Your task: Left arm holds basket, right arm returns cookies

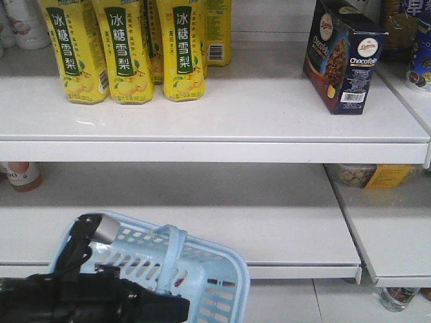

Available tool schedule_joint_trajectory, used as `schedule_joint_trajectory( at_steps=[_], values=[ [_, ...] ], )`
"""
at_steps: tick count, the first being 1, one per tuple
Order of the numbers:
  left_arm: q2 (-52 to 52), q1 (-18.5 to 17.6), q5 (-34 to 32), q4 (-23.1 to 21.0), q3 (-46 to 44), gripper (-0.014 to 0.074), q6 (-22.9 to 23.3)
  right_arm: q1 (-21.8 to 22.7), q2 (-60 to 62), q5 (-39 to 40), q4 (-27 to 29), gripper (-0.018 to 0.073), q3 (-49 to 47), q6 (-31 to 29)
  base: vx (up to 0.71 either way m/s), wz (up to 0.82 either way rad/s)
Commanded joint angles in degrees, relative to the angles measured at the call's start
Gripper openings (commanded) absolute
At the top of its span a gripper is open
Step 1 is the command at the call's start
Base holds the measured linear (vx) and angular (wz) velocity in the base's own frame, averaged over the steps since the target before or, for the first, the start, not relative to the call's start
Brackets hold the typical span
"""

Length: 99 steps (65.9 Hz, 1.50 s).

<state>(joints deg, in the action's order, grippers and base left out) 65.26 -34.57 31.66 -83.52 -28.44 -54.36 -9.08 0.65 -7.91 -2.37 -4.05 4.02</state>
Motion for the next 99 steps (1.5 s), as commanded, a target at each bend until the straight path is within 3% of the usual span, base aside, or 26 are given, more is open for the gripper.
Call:
schedule_joint_trajectory(
  at_steps=[1, 8, 13, 22, 28, 38, 43, 53, 61, 74, 85, 99],
  values=[
    [-7.3, -0.3, -4.1, 6.9, -0.8, -0.0006, -1.3, 0.1, 0.0, 4.3, 0.0, -0.0008, -1.6, 0.0, 0.00, 0.00],
    [-12.1, -0.3, -6.7, 16.7, -0.7, -0.0006, 0.0, 0.1, 0.0, 4.3, 0.0, -0.0008, -1.6, 0.0, 0.00, 0.00],
    [-15.0, -0.3, -9.2, 24.5, -0.7, -0.0006, 5.4, 0.1, 0.0, 4.3, 0.0, -0.0008, -1.6, 0.0, 0.00, 0.00],
    [-20.7, -0.3, -13.1, 41.4, 2.0, -0.0006, 23.3, 0.1, 0.0, 4.3, 0.0, -0.0008, -1.6, 0.0, 0.00, 0.00],
    [-24.5, -0.3, -17.2, 50.4, 6.7, -0.0006, 34.8, 0.1, 0.0, 4.3, 0.0, -0.0008, -1.6, 0.0, 0.00, 0.00],
    [-31.8, -0.3, -26.6, 62.9, 14.7, -0.0006, 48.2, 0.1, 0.0, 4.3, 0.0, -0.0008, -1.6, 0.0, 0.00, 0.00],
    [-35.8, -0.3, -30.9, 65.8, 17.7, -0.0006, 50.9, 0.1, 0.0, 4.3, 0.0, -0.0008, -1.6, 0.0, 0.00, 0.00],
    [-42.8, 1.2, -35.2, 68.3, 22.8, -0.0006, 51.0, 0.1, 0.0, 4.3, 0.0, -0.0008, -1.6, 0.0, 0.00, 0.00],
    [-47.5, 5.5, -35.0, 68.9, 25.5, -0.0006, 51.0, 0.1, 0.0, 4.3, 0.0, -0.0008, -1.6, 0.0, 0.00, 0.00],
    [-55.0, 11.5, -34.1, 74.6, 28.8, -0.0006, 51.2, 0.1, 0.0, 4.3, 0.0, -0.0008, -1.6, 0.0, 0.00, 0.00],
    [-59.9, 16.6, -33.1, 74.9, 30.9, -0.0006, 51.7, 0.1, 0.0, 4.3, 0.0, -0.0008, -1.6, 0.0, 0.00, 0.00],
    [-64.2, 23.4, -28.9, 84.0, 30.9, -0.0006, 60.4, 0.1, 0.0, 4.3, 0.0, -0.0008, -1.6, 0.0, 0.00, 0.00]
  ],
)
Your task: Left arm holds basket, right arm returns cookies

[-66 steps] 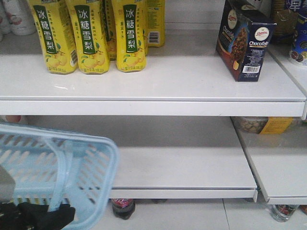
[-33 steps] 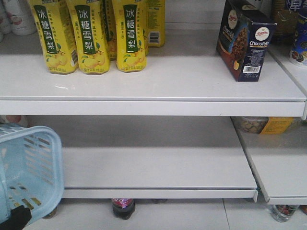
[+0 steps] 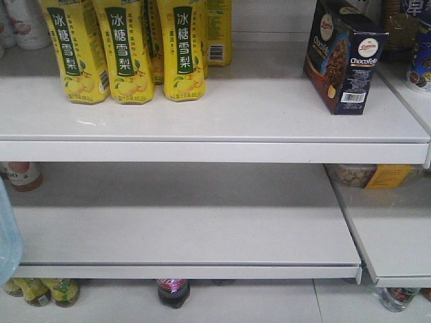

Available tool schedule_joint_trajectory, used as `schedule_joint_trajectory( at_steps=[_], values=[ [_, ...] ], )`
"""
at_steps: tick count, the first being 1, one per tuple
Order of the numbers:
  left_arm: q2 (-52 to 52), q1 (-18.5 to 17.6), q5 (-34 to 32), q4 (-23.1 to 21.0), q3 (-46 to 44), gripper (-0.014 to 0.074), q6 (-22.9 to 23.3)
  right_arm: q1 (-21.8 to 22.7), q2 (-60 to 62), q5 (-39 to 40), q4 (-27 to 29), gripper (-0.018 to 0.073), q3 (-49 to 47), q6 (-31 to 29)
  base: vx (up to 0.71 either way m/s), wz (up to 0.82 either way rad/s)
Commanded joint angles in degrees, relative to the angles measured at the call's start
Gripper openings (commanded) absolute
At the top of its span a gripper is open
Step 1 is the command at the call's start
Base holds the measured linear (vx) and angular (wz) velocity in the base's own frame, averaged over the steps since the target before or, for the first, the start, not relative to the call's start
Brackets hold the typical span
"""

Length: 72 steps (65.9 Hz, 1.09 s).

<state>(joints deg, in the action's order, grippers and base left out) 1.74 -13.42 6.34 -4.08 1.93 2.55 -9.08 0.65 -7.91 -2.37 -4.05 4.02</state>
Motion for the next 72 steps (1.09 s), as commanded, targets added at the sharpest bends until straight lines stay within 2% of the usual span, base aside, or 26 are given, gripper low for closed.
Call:
schedule_joint_trajectory(
  at_steps=[1, 6, 12, 51, 72],
  values=[
    [-0.9, 2.6, -3.3, 5.0, 0.6, -0.0006, 4.3, 0.1, 0.0, 4.3, 0.0, -0.0008, -1.6, 0.0, 0.00, 0.00],
    [-1.8, 4.4, -2.7, 6.9, 0.6, -0.0006, 6.3, 0.1, 0.0, 4.3, 0.0, -0.0008, -1.6, 0.0, 0.00, 0.00],
    [-2.6, 6.1, -2.9, 8.5, 0.6, -0.0006, 6.7, 0.1, 0.0, 4.3, 0.0, -0.0008, -1.6, 0.0, 0.00, 0.00],
    [-3.4, 13.5, -2.8, 9.8, 0.6, -0.0006, 6.7, 0.1, 0.0, 4.3, 0.0, -0.0008, -1.6, 0.0, 0.00, 0.00],
    [-3.4, 13.4, -2.8, 8.3, 0.6, -0.0006, 5.8, 0.1, 0.0, 4.3, 0.0, -0.0008, -1.6, 0.0, 0.00, 0.00]
  ],
)
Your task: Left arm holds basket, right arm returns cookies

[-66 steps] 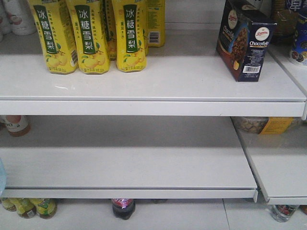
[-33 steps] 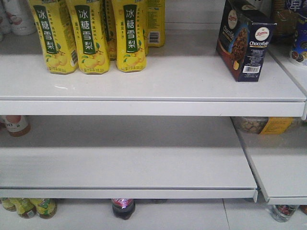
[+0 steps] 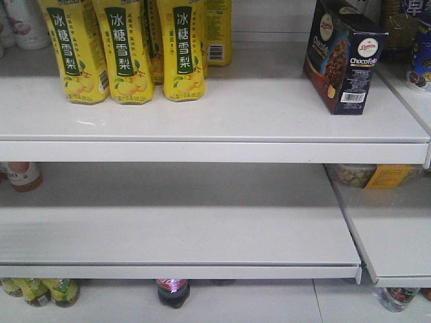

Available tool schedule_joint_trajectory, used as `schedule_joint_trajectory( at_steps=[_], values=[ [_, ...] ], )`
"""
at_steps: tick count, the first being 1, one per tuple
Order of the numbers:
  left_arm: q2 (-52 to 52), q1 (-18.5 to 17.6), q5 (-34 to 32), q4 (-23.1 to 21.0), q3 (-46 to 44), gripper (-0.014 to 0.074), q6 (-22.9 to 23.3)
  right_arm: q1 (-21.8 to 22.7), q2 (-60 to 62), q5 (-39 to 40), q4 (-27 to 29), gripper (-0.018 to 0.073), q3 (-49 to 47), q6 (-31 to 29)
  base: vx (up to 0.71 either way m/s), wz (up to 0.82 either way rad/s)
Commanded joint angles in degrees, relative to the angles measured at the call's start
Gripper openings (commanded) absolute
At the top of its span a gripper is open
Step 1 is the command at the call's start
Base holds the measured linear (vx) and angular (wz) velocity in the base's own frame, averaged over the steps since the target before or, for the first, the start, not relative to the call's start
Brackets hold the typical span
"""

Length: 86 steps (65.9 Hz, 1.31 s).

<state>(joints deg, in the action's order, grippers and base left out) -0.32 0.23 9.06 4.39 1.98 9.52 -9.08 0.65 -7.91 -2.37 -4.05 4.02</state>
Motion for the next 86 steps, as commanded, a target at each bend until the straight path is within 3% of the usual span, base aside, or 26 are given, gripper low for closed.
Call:
schedule_joint_trajectory(
  at_steps=[1, 14, 86],
  values=[
    [-1.4, -0.2, -5.5, -0.7, 0.6, -0.0006, -1.5, 0.1, 0.0, 4.3, 0.0, -0.0008, -1.6, 0.0, 0.00, 0.00],
    [-1.4, -0.2, -5.6, -7.1, 0.6, -0.0006, -10.2, 0.1, 0.0, 4.3, 0.0, -0.0008, -1.6, 0.0, 0.00, 0.00],
    [-1.3, -0.2, -5.6, -6.8, 0.5, -0.0006, -10.2, 0.1, 0.0, 4.3, 0.0, -0.0008, -1.6, 0.0, 0.00, 0.00]
  ],
)
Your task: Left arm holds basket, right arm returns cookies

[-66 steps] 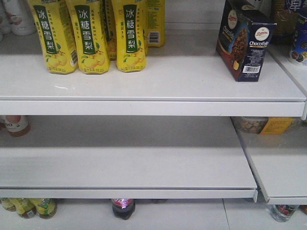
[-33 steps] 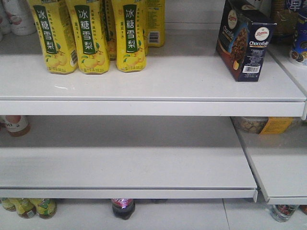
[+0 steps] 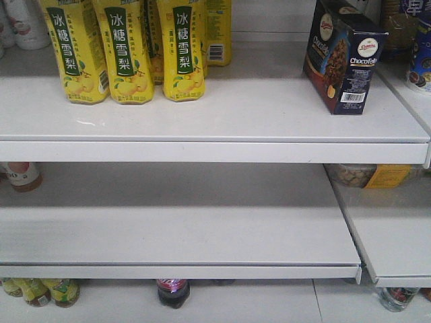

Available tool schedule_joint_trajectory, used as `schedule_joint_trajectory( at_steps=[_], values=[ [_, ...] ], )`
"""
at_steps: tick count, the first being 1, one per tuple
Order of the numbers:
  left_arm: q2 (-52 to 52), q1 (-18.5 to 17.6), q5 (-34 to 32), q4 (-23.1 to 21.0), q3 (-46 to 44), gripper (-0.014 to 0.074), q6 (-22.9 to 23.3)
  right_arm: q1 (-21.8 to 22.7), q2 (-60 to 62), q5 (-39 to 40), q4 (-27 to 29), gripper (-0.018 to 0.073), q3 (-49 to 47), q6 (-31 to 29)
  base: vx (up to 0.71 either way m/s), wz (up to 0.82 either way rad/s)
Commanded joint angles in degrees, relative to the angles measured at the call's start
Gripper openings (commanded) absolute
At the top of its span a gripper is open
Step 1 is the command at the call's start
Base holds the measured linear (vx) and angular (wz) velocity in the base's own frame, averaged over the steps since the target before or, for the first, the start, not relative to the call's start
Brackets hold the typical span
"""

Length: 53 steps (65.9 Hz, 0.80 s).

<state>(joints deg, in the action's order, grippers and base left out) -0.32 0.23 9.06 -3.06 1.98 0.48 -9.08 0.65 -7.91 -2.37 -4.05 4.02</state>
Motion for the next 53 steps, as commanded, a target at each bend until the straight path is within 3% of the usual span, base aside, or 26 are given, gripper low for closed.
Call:
schedule_joint_trajectory(
  at_steps=[1, 12, 25, 38, 53],
  values=[
    [-1.3, -0.2, -5.6, 0.6, 0.5, -0.0006, -1.1, 0.1, 0.0, 4.3, 0.0, -0.0008, -1.6, 0.0, 0.00, 0.00],
    [-1.3, -0.2, -5.6, 0.6, 0.5, -0.0006, -1.1, 0.1, 0.0, 4.2, -0.1, -0.0009, -1.6, 0.0, 0.00, 0.00],
    [-1.3, -0.2, -5.6, 0.6, 0.5, -0.0006, -1.1, 2.0, 0.0, 0.6, -4.0, -0.0009, -1.0, -2.2, 0.00, 0.00],
    [-1.3, -0.2, -5.6, 0.6, 0.5, -0.0006, -1.1, 4.2, 0.5, 6.3, -2.5, -0.0009, 6.0, -1.7, 0.00, 0.00],
    [-1.3, -0.2, -5.6, 0.6, 0.5, -0.0006, -1.1, 4.2, 0.5, 4.0, -0.9, -0.0009, 5.7, -1.7, 0.00, 0.00]
  ],
)
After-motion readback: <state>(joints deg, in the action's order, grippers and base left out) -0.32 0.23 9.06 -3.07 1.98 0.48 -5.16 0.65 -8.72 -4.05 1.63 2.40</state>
